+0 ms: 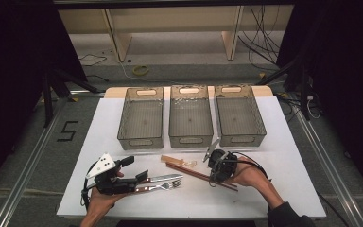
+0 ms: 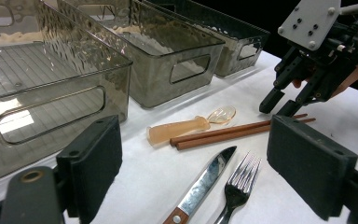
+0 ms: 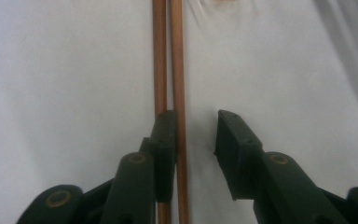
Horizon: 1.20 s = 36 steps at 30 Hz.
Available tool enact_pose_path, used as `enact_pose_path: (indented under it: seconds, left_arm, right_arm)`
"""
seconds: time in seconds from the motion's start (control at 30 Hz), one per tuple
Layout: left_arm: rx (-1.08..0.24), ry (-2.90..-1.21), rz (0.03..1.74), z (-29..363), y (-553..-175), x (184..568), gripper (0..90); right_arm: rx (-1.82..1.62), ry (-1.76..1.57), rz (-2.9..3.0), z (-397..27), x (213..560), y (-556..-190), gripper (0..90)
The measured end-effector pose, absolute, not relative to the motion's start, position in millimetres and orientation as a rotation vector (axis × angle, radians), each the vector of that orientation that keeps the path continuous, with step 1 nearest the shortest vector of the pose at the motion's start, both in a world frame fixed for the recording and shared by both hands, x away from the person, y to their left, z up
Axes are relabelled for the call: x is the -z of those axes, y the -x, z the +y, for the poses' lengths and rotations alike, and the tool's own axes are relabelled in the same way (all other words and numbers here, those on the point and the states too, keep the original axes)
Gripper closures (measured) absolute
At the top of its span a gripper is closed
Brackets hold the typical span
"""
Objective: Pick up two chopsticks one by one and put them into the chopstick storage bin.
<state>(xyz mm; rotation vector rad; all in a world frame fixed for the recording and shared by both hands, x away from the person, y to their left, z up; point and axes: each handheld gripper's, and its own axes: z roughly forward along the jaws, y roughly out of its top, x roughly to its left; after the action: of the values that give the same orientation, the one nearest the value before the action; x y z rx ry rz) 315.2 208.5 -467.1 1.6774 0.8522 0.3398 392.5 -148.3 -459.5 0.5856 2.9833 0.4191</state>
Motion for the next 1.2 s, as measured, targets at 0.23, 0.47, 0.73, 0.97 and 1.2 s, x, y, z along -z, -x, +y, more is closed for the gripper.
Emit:
enact_pose_path:
  seconds: [0.23, 0.47, 0.73, 0.97, 1.2]
  left_arm:
    - [-0.341, -1.680, 0.850, 209, -315, 467, 17.4]
    - [-0.340, -1.678, 0.853, 209, -315, 467, 17.3]
    - [-0.339, -1.678, 0.852, 209, -315, 467, 17.4]
    - [-0.339, -1.681, 0.852, 209, -316, 467, 17.4]
    - [-0.339, -1.681, 0.853, 209, -316, 467, 17.4]
  right_arm:
    - [-0.332, -0.569, 2.996, -143, 459, -393, 78.0]
    - [-0.297, -0.559, 3.027, -140, 459, -395, 83.5]
    - [-0.261, -0.509, 3.032, -137, 459, -395, 84.6]
    - [-0.237, -0.473, 3.032, -135, 458, -394, 85.1]
    - [-0.267, -0.466, 3.037, -135, 456, -393, 85.4]
